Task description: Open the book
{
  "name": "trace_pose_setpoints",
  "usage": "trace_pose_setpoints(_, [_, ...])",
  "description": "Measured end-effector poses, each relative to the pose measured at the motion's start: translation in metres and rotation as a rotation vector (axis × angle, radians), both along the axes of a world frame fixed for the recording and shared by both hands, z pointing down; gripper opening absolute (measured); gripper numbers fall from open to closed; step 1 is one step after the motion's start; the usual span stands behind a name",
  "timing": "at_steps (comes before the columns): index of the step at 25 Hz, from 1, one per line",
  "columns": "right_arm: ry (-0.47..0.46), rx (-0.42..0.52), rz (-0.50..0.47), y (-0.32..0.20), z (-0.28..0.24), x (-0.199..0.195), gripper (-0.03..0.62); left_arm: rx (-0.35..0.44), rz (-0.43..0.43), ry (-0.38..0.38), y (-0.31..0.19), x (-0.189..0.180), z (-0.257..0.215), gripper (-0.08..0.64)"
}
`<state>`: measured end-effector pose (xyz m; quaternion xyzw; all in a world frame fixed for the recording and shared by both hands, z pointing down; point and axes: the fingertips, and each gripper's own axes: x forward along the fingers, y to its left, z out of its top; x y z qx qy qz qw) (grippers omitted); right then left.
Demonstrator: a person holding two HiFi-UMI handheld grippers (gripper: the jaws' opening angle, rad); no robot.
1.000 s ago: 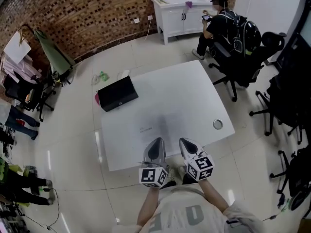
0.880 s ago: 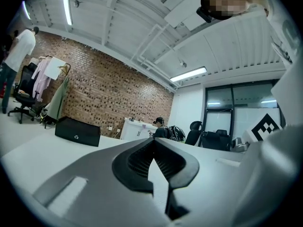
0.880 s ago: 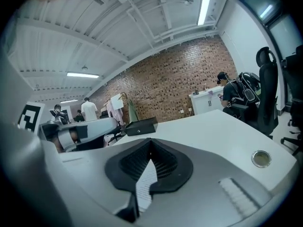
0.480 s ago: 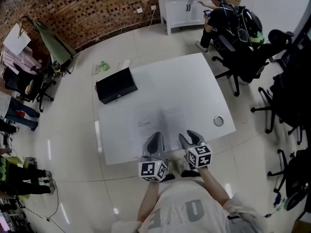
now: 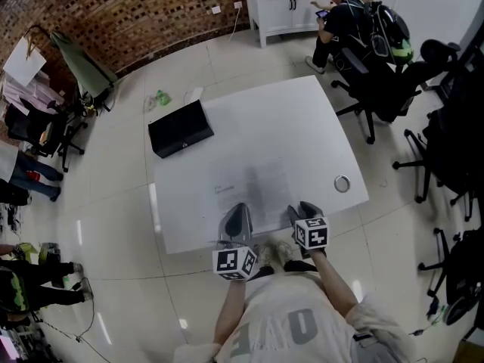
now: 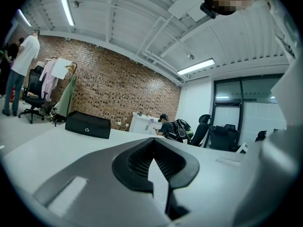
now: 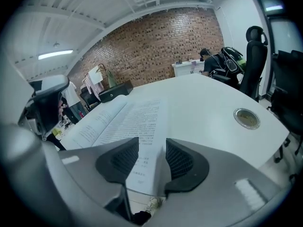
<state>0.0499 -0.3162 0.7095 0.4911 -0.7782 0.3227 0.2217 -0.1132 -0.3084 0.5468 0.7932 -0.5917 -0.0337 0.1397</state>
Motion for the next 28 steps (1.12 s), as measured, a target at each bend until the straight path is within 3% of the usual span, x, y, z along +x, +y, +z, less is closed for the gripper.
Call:
trace_pose_setpoints(4, [0.009, -0.016, 0.009, 0.0, 0.004, 0.003, 0.167, -0.006, -0.004, -0.006, 0.001, -0.001, 0.002, 0.017])
trace_pose_setpoints(15, [0.116, 0.039, 0.036, -0.004, -0.006, 0.011, 0.026, -0.007, -0.019, -0.011, 0.006, -0.01, 0.004, 0.017])
trace_pose_setpoints(28, [0.102, 0.21, -0.08, 0.007, -0.075, -0.029, 0.008, -0.034, 0.007, 0.005, 0.007, 0.005, 0.008, 0.017])
